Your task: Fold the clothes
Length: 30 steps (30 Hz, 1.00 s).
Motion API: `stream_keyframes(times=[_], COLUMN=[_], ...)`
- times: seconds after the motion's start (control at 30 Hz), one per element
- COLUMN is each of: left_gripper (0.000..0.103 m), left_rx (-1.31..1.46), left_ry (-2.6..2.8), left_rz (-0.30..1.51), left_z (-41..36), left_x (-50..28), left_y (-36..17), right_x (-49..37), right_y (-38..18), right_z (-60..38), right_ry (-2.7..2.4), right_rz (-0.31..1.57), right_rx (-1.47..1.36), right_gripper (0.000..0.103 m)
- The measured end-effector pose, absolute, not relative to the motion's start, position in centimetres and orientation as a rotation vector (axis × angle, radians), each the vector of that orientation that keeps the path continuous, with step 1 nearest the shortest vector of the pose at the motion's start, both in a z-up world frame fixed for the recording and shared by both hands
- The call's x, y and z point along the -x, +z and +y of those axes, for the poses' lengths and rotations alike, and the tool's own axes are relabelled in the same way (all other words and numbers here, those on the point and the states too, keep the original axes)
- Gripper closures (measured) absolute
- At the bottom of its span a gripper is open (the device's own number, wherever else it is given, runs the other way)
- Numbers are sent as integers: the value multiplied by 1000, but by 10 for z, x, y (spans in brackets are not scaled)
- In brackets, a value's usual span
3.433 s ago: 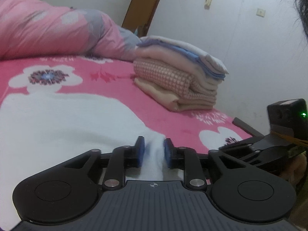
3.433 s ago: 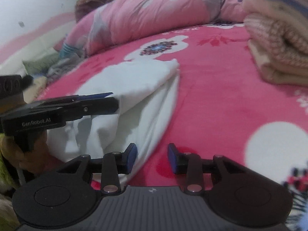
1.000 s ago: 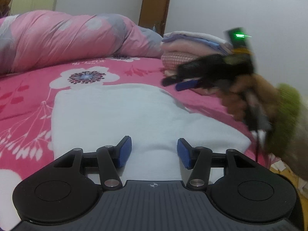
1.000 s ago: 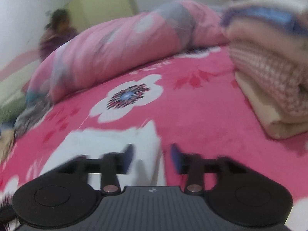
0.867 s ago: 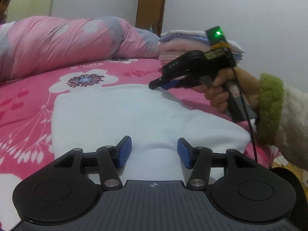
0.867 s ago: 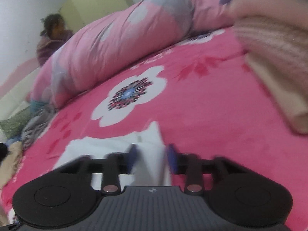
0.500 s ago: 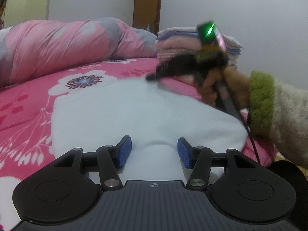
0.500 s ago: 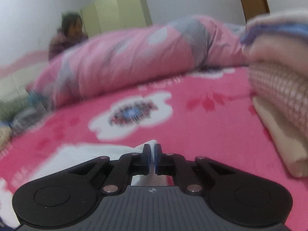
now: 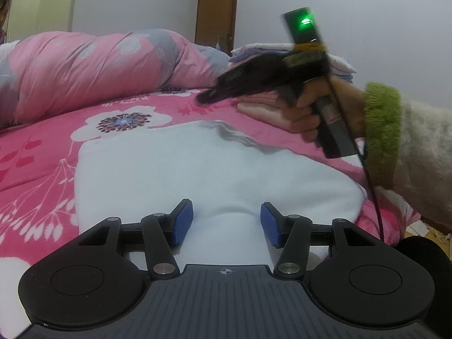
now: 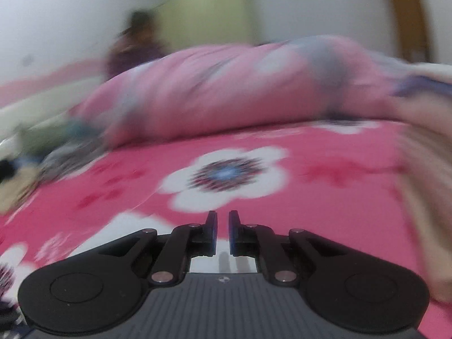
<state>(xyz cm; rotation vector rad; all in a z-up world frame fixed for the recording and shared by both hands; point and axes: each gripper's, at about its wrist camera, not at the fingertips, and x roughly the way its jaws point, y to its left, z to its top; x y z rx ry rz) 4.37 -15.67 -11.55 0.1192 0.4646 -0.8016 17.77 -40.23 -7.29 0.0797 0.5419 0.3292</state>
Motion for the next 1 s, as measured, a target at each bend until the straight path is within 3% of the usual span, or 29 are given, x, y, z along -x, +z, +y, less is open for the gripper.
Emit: stream_keyframes(times=[0.07, 0.17, 0.3, 0.5, 0.67, 0.87, 1.0], left_gripper=[50, 50, 49, 49, 49, 49, 49], left_rx=[-112, -103, -106, -111, -106, -91, -80], left_ry=[-802, -801, -809, -798, -790, -737, -695], left_rz=[473, 487, 488, 503, 535, 536, 538], left_z=[-156, -156, -155, -157, -159, -156, -146], left_x=[-45, -46, -46, -48, -51, -48, -34], left_y=[-114, -113, -113, -111, -107, -90, -82], right_x=[-200, -204, -134, -41, -21, 38, 50], right_y=[-95, -106, -78, -64, -108, -76, -81], right_z=[-397, -432, -465, -444, -456, -450, -408], right_ry=[249, -63, 29, 362, 71, 117, 231], right_rz=[663, 704, 579, 561, 720, 486, 511], right_rx=[-24, -78, -268, -319, -392, -424, -303], right_gripper=[97, 95, 95, 94, 92, 92, 92])
